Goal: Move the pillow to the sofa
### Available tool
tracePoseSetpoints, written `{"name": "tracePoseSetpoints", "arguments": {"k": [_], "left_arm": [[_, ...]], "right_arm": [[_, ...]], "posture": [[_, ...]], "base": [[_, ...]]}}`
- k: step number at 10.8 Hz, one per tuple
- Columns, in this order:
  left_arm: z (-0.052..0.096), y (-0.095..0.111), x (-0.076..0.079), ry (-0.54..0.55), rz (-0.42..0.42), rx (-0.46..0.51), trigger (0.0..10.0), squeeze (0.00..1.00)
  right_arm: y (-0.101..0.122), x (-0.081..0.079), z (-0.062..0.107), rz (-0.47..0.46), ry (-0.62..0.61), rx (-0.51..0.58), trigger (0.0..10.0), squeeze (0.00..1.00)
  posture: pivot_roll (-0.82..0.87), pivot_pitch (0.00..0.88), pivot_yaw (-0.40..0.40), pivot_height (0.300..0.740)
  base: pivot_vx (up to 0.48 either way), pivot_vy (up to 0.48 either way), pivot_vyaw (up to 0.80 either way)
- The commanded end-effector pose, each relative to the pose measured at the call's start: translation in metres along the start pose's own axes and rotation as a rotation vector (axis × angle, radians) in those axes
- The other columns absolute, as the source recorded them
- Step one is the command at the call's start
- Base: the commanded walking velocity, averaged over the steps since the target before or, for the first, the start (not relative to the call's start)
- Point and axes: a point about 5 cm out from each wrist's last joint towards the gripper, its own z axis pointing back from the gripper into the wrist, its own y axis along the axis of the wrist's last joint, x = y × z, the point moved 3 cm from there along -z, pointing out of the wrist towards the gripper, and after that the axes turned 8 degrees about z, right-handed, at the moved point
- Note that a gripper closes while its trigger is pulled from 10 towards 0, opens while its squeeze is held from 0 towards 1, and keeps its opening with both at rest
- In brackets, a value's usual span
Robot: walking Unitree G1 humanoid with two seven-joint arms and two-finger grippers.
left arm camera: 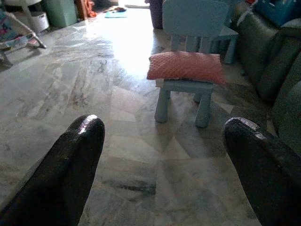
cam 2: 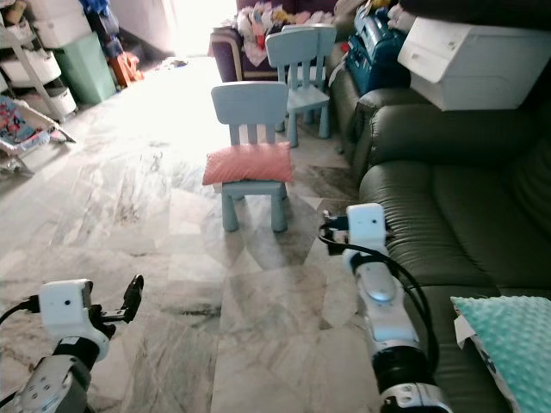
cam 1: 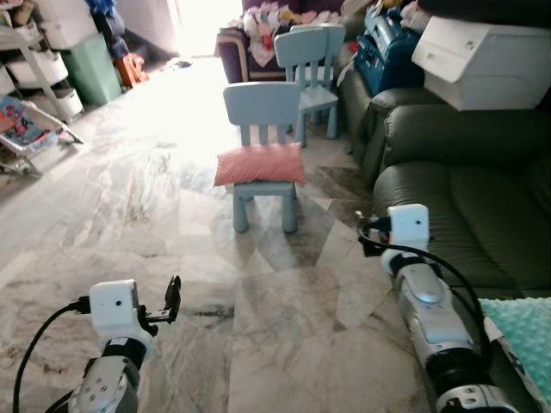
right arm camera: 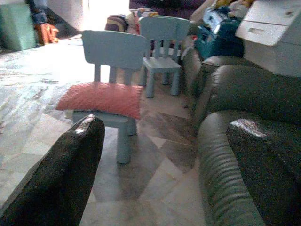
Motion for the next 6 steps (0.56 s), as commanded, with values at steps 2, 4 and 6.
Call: {"name": "tracePoseSetpoints", "arguments": {"k": [2,4,6], "left_arm": [[0.002,0.004,-0.006,0.014,-0.002,0.017,10.0,0.0],[0.0,0.012,-0.015,0.101,0.05,0.077,10.0,0.0],[-0.001,0.02,-0.025,0.178,0.076,0.126,10.0,0.0]], "right_arm": [[0.014,-0.004,-0.005,-0.009,0.012,0.039,10.0,0.0],[0.018,-0.01,-0.007,-0.017,0.038,0.05,10.0,0.0],[0.023,-0.02,-0.007,-0.023,0.086,0.061,10.0,0.0]], "posture": [[-0.14,0.0,0.048,0.74],[-0.14,0.008,0.02,0.74],[-0.14,0.01,0.02,0.74]], "base": [[0.0,0.0,0.0],[0.163,0.176,0.0],[0.328,0.351,0.0]]}}
